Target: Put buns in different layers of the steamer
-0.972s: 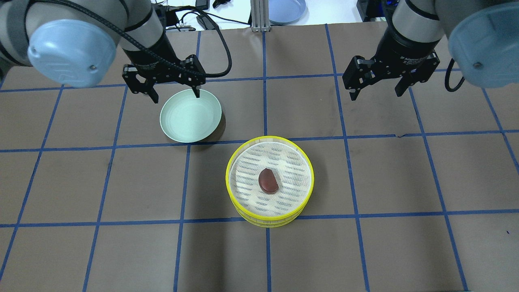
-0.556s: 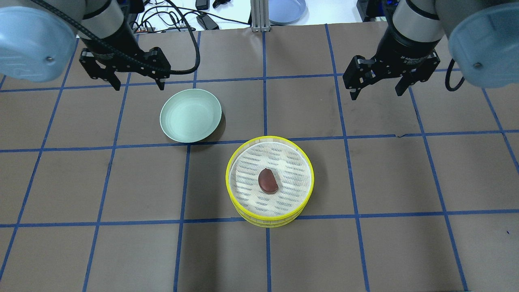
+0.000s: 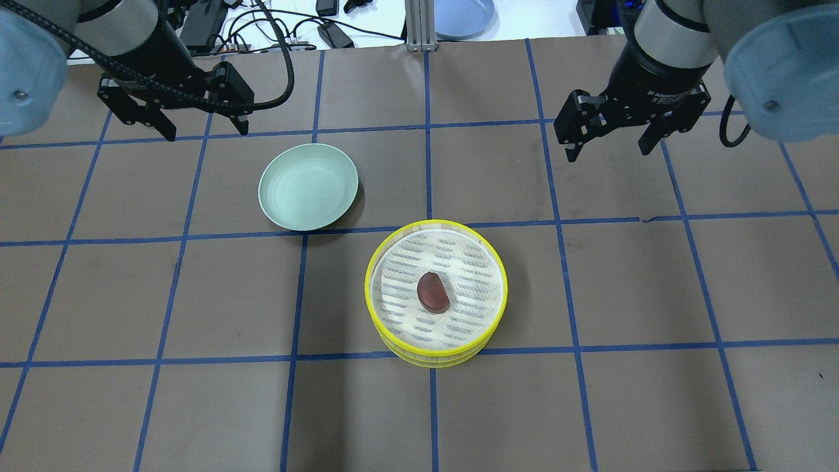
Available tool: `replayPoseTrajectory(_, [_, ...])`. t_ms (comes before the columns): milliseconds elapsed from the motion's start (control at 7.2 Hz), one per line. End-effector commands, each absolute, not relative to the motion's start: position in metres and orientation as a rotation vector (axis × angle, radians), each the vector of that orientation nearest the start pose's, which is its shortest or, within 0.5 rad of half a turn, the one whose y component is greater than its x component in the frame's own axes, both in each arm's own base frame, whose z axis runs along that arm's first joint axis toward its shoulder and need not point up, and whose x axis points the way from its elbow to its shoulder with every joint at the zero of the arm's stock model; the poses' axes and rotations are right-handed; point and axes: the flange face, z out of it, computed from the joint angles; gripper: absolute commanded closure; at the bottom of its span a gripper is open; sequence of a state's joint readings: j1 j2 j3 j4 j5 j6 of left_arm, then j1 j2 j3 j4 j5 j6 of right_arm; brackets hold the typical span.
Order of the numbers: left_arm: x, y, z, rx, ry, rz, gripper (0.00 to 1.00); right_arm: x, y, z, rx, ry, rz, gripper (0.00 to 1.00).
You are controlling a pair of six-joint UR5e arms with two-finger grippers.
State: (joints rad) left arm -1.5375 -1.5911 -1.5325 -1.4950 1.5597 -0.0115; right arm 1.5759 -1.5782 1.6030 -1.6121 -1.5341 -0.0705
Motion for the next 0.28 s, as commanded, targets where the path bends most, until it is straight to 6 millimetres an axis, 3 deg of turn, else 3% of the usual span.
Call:
replayPoseTrajectory(0, [-0.1213,-0.5091,0.5058,-0.059,3.156,-0.153,0.00,0.1394,-0.4894,0.4799,-0.115,3.102,-0.026,0.00])
replayPoseTrajectory(139, [-0.1208,-0.5088,0.5049,-0.059,3.152,-0.148,0.00,0.1400,-0.4897,0.4791,-0.117,3.103,-0.023,0.00])
